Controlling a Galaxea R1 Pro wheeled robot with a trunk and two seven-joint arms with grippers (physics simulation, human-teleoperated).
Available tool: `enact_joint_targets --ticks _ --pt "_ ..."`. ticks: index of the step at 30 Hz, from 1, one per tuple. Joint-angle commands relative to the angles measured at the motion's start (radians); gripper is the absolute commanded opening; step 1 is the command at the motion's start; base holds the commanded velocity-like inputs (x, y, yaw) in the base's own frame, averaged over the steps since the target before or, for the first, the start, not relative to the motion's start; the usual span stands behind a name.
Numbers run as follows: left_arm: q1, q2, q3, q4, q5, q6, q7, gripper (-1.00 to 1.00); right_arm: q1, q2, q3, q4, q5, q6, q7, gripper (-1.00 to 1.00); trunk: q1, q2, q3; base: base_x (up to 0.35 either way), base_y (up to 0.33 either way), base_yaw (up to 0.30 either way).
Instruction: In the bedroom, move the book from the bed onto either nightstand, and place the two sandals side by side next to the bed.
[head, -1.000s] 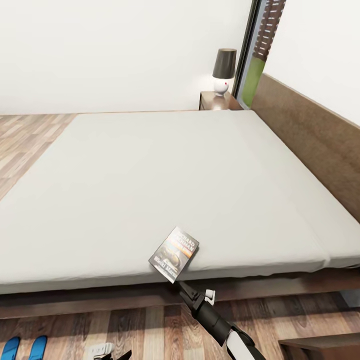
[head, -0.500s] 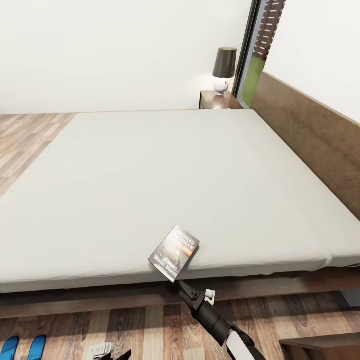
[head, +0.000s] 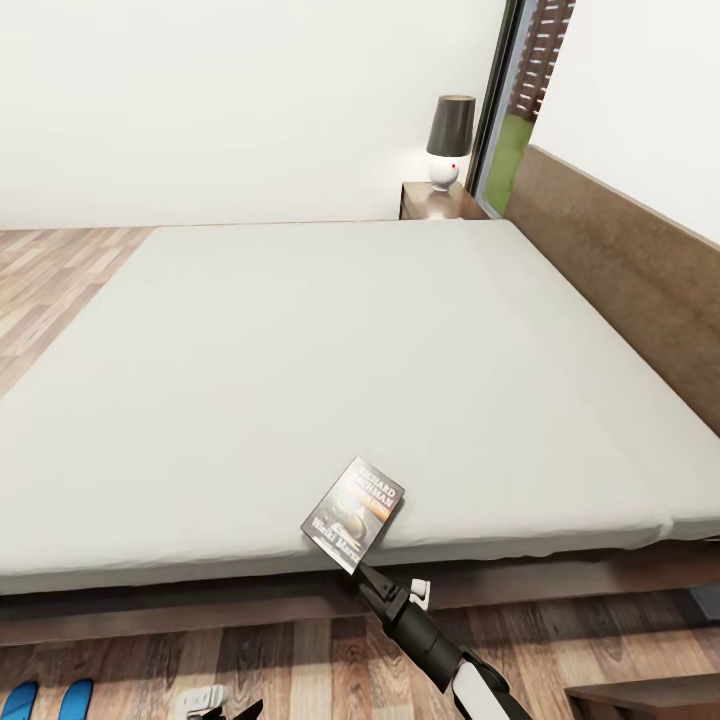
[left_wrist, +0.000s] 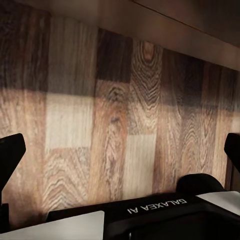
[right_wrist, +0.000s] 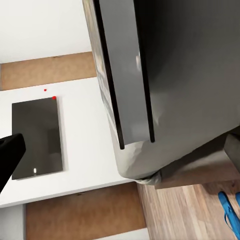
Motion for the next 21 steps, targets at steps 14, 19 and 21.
enact_joint_targets --ticks 14,19,21 --pt "0.000 0.000 0.001 0.000 0.009 0.008 -0.004 1.00 0.000 0.000 0.002 0.000 -0.010 0.009 0.000 1.00 0.000 0.000 -0.001 0.041 0.053 0.000" --pt "0.000 0.000 0.001 0.000 0.009 0.008 -0.004 1.00 0.000 0.000 0.002 0.000 -0.010 0.009 0.000 1.00 0.000 0.000 -0.001 0.003 0.004 0.000" --pt "0.000 0.000 0.001 0.000 0.009 0.008 -0.005 1.00 0.000 0.000 0.002 0.000 -0.010 0.009 0.000 1.00 0.000 0.000 -0.001 0.000 0.000 0.000"
